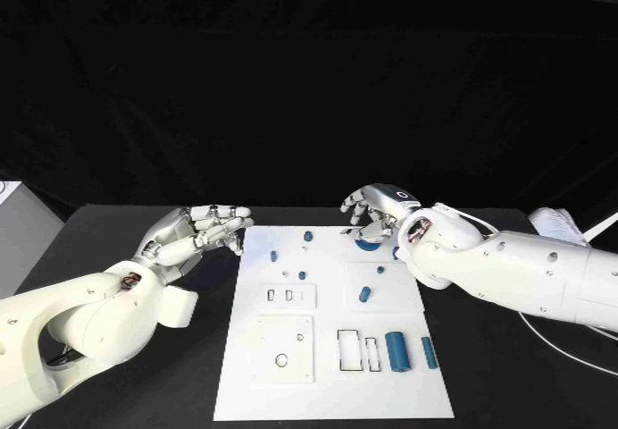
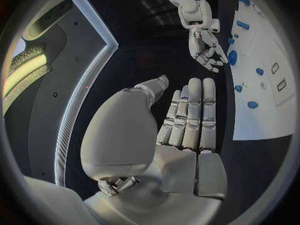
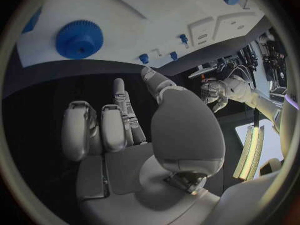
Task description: Assemble the parts on the task board
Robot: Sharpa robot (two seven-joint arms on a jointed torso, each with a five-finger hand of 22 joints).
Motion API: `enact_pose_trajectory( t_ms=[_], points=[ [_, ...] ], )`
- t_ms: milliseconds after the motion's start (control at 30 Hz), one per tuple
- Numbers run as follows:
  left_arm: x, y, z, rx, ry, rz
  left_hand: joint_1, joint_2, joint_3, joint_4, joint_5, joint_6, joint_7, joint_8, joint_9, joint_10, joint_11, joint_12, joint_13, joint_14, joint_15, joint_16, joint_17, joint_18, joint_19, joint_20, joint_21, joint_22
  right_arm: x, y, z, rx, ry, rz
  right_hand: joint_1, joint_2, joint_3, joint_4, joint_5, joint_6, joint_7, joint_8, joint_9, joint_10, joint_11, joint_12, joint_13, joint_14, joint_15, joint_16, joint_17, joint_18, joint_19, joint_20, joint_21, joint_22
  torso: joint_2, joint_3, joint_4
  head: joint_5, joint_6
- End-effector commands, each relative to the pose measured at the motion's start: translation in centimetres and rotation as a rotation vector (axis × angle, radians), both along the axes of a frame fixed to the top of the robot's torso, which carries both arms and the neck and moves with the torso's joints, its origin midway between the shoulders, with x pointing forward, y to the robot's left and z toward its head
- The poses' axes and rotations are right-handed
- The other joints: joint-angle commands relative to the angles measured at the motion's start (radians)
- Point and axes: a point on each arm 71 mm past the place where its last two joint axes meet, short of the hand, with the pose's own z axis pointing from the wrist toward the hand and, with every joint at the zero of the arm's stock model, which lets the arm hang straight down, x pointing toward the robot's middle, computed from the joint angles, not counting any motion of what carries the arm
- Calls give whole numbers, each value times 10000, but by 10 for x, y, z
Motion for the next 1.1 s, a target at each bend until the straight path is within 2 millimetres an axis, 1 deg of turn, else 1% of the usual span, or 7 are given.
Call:
enact_pose_trajectory(
  t_ms=[33, 67, 133, 300, 500, 733, 1100],
  points=[
    [-1, -2, 2, -73, -75, -246, -42, 17, 43, 2, -34, -77, 5, -64, 9, -48, 21, -55, 9, -53, 10, 46, 0, 38, -81, -14, 69, 14, -1, -16, 0, 618, 939, -499, 743, 128, -1311, 406, 266, -241, -176, -43, 86, 642, -283, 1309, 1195, 343, -224, 354, 559, -246, 276, -195, 462, 617, -16, 13, -49, -21, 43],
    [-1, -2, 2, -73, -74, -247, -42, 17, 43, 2, -34, -77, 5, -64, 9, -48, 21, -55, 9, -53, 10, 46, 0, 38, -81, -14, 69, 14, -1, -22, -1, 689, 1248, -698, 1255, 90, -2170, 878, 249, -418, -226, 90, 214, 436, -202, 3500, 3346, 423, -322, 597, 917, -326, 412, -219, 723, 964, -13, 22, -55, 5, 43],
    [-1, -1, 2, -74, -72, -254, -44, 26, 50, 1, -33, -79, 6, -65, 9, -52, 21, -55, 9, -53, 10, 49, 0, 38, -87, -13, 75, 19, 1, -33, -3, 823, 1776, -1031, 2002, 326, -2699, 2102, 242, -651, -34, 367, 404, 544, -95, 8672, 8559, 567, -48, 1144, 1915, -446, 649, -108, 1190, 1587, -6, 33, -60, 35, 35],
    [-1, -2, 1, -84, -67, -289, -39, 36, 59, -3, -32, -84, 7, -66, 10, -57, 22, -56, 9, -52, 9, 53, -1, 40, -92, -12, 83, 23, 2, -48, -7, 636, 2553, -1515, 2092, 356, -2790, 2141, 470, -810, 164, 783, 590, 1935, 75, 11873, 11749, 832, 111, 1844, 3458, -628, 997, 114, 1800, 2371, 8, 28, -59, 19, 17],
    [0, -2, 1, -88, -64, -305, -29, 46, 72, -12, -32, -86, 6, -67, 12, -61, 21, -56, 9, -53, 8, 56, -2, 41, -99, -11, 93, 29, 4, -49, -10, 132, 2777, -1629, 2080, 401, -2704, 2130, 683, -815, 191, 1023, 661, 2551, 120, 12745, 12653, 977, 174, 2136, 4238, -741, 1219, 179, 2152, 2813, 6, 11, -61, -11, -9],
    [0, -2, 1, -86, -59, -308, -19, 55, 86, -22, -32, -87, 4, -67, 14, -64, 20, -55, 9, -55, 7, 58, -4, 43, -107, -11, 104, 36, 9, -41, -15, -213, 2737, -1630, 2059, 441, -2645, 2130, 825, -795, 199, 1093, 673, 2651, 132, 12870, 12786, 1009, 189, 2190, 4399, -757, 1252, 196, 2203, 2876, 11, 3, -18, -45, -60],
    [0, -1, 1, -70, -58, -292, -10, 64, 100, -33, -32, -87, 3, -66, 17, -66, 20, -54, 10, -57, 6, 61, -6, 44, -115, -10, 116, 43, 14, -32, -25, -466, 2771, -1599, 2001, 546, -2524, 2112, 1055, -674, 175, 1213, 692, 2738, 117, 12972, 12897, 1023, 186, 2213, 4470, -757, 1252, 205, 2203, 2876, 6, 0, -39, -6, -114]
  ],
)
